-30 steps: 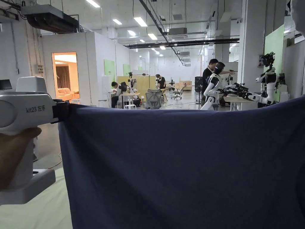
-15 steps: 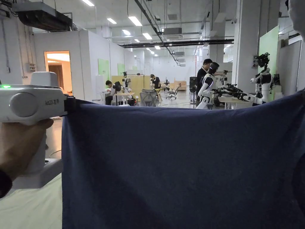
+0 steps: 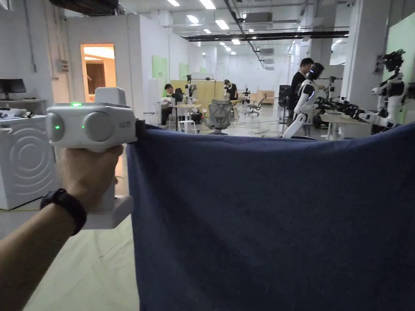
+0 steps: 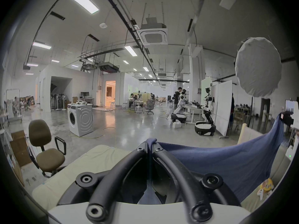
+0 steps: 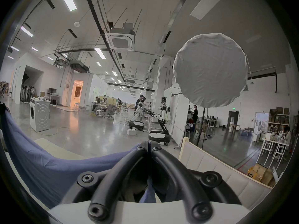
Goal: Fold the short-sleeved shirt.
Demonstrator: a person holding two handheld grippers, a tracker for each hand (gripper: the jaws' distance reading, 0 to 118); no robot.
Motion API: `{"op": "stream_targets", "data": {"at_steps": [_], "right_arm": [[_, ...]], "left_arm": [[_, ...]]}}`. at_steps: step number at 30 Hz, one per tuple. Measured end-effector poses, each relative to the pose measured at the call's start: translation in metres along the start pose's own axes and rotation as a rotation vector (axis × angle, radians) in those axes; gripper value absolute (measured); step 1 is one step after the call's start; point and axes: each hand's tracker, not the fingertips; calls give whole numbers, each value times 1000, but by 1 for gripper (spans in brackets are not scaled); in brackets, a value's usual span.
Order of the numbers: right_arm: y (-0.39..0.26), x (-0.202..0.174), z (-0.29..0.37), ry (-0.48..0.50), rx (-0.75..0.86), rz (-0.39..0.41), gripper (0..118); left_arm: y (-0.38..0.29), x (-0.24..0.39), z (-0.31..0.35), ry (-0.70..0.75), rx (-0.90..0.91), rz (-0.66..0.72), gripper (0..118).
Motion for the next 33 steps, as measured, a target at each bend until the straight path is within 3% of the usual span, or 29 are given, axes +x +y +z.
{"op": "stream_targets", "data": {"at_steps": [6,12,20,25,27,29,30,31,32,33], "right_arm": [[2,-10,-26,-24,5,-8,2],[-3,-27,-42,-20,-16,58,2],[-72,-49,-40,47,-103,48,2],[-137,-53,-1,70,-124,49,2],[-160,-47,24,147,-160,34,2],[-176,-41,59,153,-115,78,2],[-188,-36,75,156,-158,22,2],[-193,-29,96,137,-112,39,2],[-207,-20,115,178,-198,-69,2],[-214,-17,134,179,-197,-106,2]], "left_arm": [[-5,10,-40,23,-13,-34,4],[-11,10,-72,13,6,23,4],[-96,10,-90,37,-139,-40,4],[-166,1,-63,-7,-240,19,4],[-192,-9,-36,-98,-200,52,4],[-215,-20,-3,-110,-211,16,4],[-226,-24,9,-156,-218,20,4],[-237,-32,26,-168,-227,27,4],[-248,-39,46,-161,-226,31,4],[-257,-46,62,-200,-238,29,4]]}}
